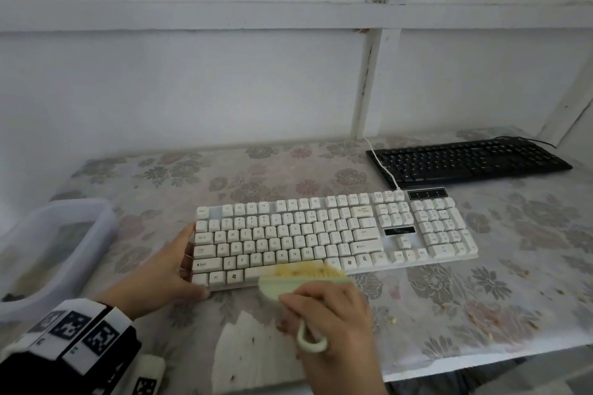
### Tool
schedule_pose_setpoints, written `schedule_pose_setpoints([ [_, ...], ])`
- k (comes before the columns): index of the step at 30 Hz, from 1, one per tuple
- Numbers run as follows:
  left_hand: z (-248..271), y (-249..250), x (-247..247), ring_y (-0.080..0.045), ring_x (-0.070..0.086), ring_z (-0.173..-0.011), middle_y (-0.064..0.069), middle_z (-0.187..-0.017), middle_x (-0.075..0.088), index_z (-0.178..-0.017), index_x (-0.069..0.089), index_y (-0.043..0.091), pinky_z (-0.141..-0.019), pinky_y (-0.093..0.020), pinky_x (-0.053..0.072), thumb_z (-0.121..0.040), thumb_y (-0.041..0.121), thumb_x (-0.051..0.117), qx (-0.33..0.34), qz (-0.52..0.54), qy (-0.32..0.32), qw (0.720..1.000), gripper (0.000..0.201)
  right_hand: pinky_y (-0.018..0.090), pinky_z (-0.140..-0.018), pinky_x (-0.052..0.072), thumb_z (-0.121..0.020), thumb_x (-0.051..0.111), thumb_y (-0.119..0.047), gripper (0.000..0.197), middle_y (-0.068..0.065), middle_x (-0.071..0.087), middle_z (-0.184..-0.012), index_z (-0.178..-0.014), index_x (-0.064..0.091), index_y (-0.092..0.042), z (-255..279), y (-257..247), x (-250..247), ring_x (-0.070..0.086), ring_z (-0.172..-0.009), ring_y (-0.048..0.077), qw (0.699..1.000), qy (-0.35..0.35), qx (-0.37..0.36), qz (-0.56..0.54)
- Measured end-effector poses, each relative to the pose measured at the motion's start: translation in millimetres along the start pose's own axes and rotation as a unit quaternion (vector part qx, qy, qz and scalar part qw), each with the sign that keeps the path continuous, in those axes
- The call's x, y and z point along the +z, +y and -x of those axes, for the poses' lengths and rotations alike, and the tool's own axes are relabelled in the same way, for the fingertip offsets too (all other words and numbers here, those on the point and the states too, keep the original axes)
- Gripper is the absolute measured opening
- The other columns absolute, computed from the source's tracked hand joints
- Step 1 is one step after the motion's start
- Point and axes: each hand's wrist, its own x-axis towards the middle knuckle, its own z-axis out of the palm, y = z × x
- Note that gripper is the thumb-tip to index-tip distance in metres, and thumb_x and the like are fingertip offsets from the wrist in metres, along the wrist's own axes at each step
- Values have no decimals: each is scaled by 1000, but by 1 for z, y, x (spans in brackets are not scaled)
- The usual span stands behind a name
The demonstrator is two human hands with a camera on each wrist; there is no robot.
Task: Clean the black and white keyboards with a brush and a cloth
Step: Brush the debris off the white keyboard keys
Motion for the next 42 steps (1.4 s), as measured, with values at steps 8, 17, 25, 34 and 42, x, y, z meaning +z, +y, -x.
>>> schedule_pose_setpoints([
  [8, -1, -4, -1, 1, 62, -106, 16, -115, 66, -133, 30, 45, -80, -15, 52, -61, -11, 79, -17, 24, -3, 1000, 104, 35, -76, 42, -85, 61, -45, 11, -20, 62, -85, -90, 65, -37, 4, 0, -10, 46, -82, 4, 999, -2, -38, -27],
  [17, -1, -3, 0, 5, 60, -107, 15, -120, 64, -139, 29, 36, -77, -12, 51, -63, -16, 76, -20, 41, -6, 999, 104, 46, -66, 47, -89, 53, -52, 35, -20, 63, -88, -78, 75, -27, -2, 53, -67, 56, -82, 13, 998, 39, 37, -26],
  [25, -1, -1, 0, 4, 61, -107, 22, -118, 64, -132, 32, 45, -76, -11, 52, -62, -14, 77, -18, 17, 4, 1000, 102, 27, -74, 47, -82, 63, -36, 20, -18, 63, -90, -81, 75, -20, -3, 70, -74, 58, -85, 16, 995, 22, 48, -84],
  [34, -1, -1, 0, 2, 62, -106, 28, -114, 64, -121, 32, 55, -79, -16, 53, -53, 1, 82, -16, 22, 5, 1000, 100, 14, -77, 43, -77, 63, -28, 17, -15, 64, -86, -78, 75, -17, -6, 87, -106, 58, -84, 11, 996, 2, 51, -75],
  [42, 1, 2, 1, 7, 60, -105, 35, -112, 61, -120, 33, 55, -86, -21, 48, -46, 13, 80, -9, -1, 11, 1000, 97, 11, -78, 40, -75, 59, -33, 24, -11, 64, -81, -75, 74, -15, -12, 105, -147, 58, -84, 11, 993, 37, 101, -41],
])
